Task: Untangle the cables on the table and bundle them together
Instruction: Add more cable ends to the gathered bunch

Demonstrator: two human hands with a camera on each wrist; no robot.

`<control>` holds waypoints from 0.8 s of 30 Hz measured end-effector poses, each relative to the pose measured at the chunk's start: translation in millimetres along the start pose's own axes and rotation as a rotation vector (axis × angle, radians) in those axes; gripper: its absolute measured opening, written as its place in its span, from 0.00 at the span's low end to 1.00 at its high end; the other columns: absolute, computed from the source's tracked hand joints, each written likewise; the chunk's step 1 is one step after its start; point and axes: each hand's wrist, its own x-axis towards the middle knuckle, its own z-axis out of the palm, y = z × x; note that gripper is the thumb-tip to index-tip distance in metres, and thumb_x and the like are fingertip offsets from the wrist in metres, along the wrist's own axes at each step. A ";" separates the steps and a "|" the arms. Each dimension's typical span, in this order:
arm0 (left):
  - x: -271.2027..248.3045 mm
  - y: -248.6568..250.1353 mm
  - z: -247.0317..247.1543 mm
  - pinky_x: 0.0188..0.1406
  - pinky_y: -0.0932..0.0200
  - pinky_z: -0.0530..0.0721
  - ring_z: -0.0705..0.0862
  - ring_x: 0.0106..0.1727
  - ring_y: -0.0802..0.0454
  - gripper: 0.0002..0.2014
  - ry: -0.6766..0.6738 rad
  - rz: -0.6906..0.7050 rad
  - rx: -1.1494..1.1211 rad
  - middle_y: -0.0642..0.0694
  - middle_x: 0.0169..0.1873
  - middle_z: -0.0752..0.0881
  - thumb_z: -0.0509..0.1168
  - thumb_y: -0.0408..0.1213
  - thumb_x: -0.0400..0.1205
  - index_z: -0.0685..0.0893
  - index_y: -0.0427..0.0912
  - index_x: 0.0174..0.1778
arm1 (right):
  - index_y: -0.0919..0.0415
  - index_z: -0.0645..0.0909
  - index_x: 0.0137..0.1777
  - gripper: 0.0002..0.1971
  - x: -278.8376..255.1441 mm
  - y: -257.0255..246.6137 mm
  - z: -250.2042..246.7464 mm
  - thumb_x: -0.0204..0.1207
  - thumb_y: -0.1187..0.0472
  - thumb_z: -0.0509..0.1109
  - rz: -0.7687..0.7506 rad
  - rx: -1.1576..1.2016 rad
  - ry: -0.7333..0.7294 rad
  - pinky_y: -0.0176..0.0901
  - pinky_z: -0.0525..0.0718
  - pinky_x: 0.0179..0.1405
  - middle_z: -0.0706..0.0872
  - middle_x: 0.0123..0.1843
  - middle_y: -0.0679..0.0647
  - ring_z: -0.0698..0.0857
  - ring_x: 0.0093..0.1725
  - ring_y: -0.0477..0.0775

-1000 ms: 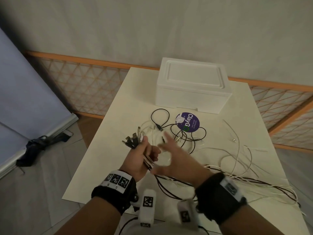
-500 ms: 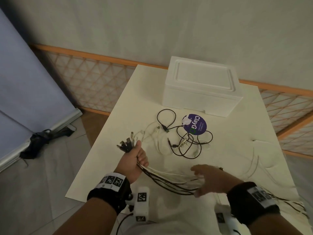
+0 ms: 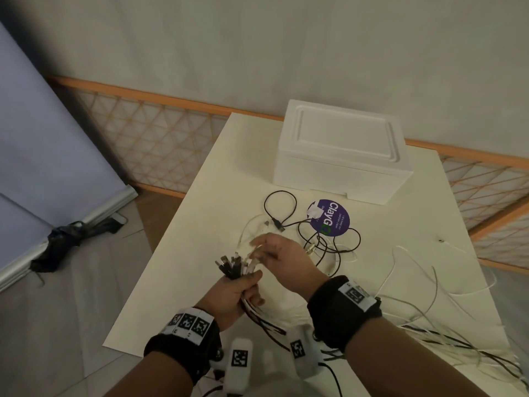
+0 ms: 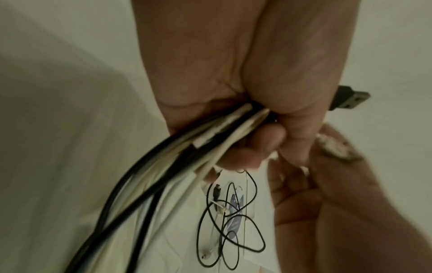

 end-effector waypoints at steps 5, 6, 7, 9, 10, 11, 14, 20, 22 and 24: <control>7.8 5.8 -7.6 0.30 0.53 0.76 0.66 0.18 0.53 0.20 0.093 -0.019 -0.098 0.49 0.16 0.63 0.62 0.30 0.83 0.71 0.43 0.23 | 0.52 0.74 0.66 0.17 -12.8 52.4 -31.3 0.77 0.62 0.58 0.153 -1.100 -0.035 0.55 0.74 0.63 0.81 0.61 0.52 0.80 0.61 0.58; 8.7 6.9 -7.5 0.29 0.54 0.76 0.66 0.18 0.53 0.20 0.106 -0.020 -0.099 0.49 0.16 0.63 0.63 0.30 0.83 0.71 0.43 0.23 | 0.53 0.75 0.65 0.17 -18.0 60.0 -36.8 0.78 0.61 0.58 0.204 -1.208 -0.083 0.57 0.72 0.65 0.80 0.63 0.53 0.79 0.63 0.58; 9.5 7.7 -6.8 0.27 0.55 0.76 0.66 0.17 0.53 0.19 0.115 -0.023 -0.096 0.49 0.16 0.63 0.63 0.29 0.82 0.70 0.43 0.24 | 0.55 0.77 0.64 0.15 -21.7 67.4 -42.7 0.79 0.61 0.56 0.255 -1.235 -0.133 0.55 0.73 0.64 0.81 0.62 0.54 0.80 0.62 0.58; 11.3 8.4 -3.6 0.24 0.57 0.75 0.65 0.16 0.53 0.18 0.124 -0.034 -0.085 0.49 0.16 0.63 0.63 0.30 0.82 0.70 0.44 0.25 | 0.56 0.79 0.58 0.12 -24.6 76.9 -55.2 0.82 0.58 0.56 0.322 -1.116 -0.184 0.49 0.79 0.55 0.85 0.56 0.53 0.83 0.56 0.56; 12.2 9.1 -1.5 0.23 0.58 0.74 0.65 0.16 0.54 0.18 0.125 -0.042 -0.080 0.49 0.16 0.64 0.64 0.31 0.82 0.70 0.44 0.26 | 0.55 0.81 0.54 0.11 -25.7 77.9 -61.4 0.82 0.54 0.58 0.334 -0.989 -0.178 0.47 0.80 0.52 0.85 0.52 0.52 0.84 0.53 0.55; 13.5 10.3 0.5 0.23 0.58 0.73 0.64 0.16 0.54 0.17 0.125 -0.049 -0.076 0.49 0.16 0.64 0.64 0.31 0.82 0.70 0.44 0.27 | 0.54 0.82 0.51 0.11 -26.6 75.5 -68.1 0.82 0.51 0.59 0.337 -0.863 -0.155 0.46 0.80 0.49 0.85 0.47 0.49 0.83 0.50 0.53; 14.9 17.3 8.8 0.23 0.59 0.72 0.65 0.16 0.56 0.13 0.104 -0.055 -0.065 0.48 0.20 0.72 0.66 0.36 0.82 0.75 0.44 0.31 | 0.50 0.85 0.46 0.11 -32.9 49.6 -89.2 0.82 0.49 0.62 0.259 -0.555 0.001 0.40 0.79 0.43 0.85 0.39 0.45 0.82 0.41 0.47; 12.3 22.8 37.8 0.22 0.61 0.75 0.67 0.18 0.57 0.14 -0.025 -0.070 0.006 0.36 0.52 0.90 0.59 0.38 0.86 0.86 0.32 0.52 | 0.49 0.85 0.47 0.07 -42.2 3.9 -73.4 0.81 0.54 0.65 0.059 -0.298 0.005 0.35 0.76 0.35 0.81 0.31 0.42 0.79 0.33 0.38; 10.1 22.6 46.7 0.22 0.62 0.72 0.68 0.19 0.58 0.13 -0.083 -0.058 -0.038 0.39 0.47 0.90 0.58 0.37 0.86 0.85 0.33 0.55 | 0.47 0.83 0.51 0.07 -43.8 3.7 -54.4 0.82 0.53 0.63 -0.001 -0.402 -0.090 0.39 0.76 0.39 0.82 0.37 0.41 0.80 0.38 0.39; 7.5 22.8 52.0 0.22 0.63 0.71 0.70 0.21 0.58 0.12 -0.110 -0.029 -0.071 0.43 0.41 0.89 0.59 0.36 0.84 0.87 0.36 0.50 | 0.48 0.83 0.52 0.08 -44.3 5.2 -41.2 0.82 0.51 0.62 0.006 -0.482 -0.118 0.39 0.75 0.40 0.81 0.40 0.42 0.80 0.42 0.43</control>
